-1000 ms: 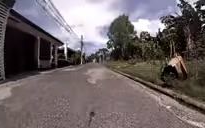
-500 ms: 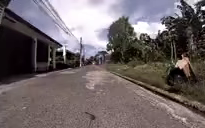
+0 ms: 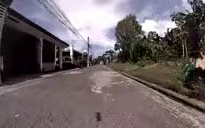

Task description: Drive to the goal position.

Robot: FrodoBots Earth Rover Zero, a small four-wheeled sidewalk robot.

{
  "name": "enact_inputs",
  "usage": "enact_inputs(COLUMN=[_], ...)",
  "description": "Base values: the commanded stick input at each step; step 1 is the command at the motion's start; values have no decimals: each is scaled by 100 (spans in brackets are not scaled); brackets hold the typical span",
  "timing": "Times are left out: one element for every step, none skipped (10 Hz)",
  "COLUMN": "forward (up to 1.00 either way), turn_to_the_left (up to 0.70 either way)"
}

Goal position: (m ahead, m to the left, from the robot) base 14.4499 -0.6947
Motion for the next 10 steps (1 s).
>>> enact_inputs(forward=[70, 70, 70, 70, 70, 70, 70, 70, 70, 70], turn_to_the_left=[27, 27, 27, 27, 27, -7, -17, -27, -27, -27])
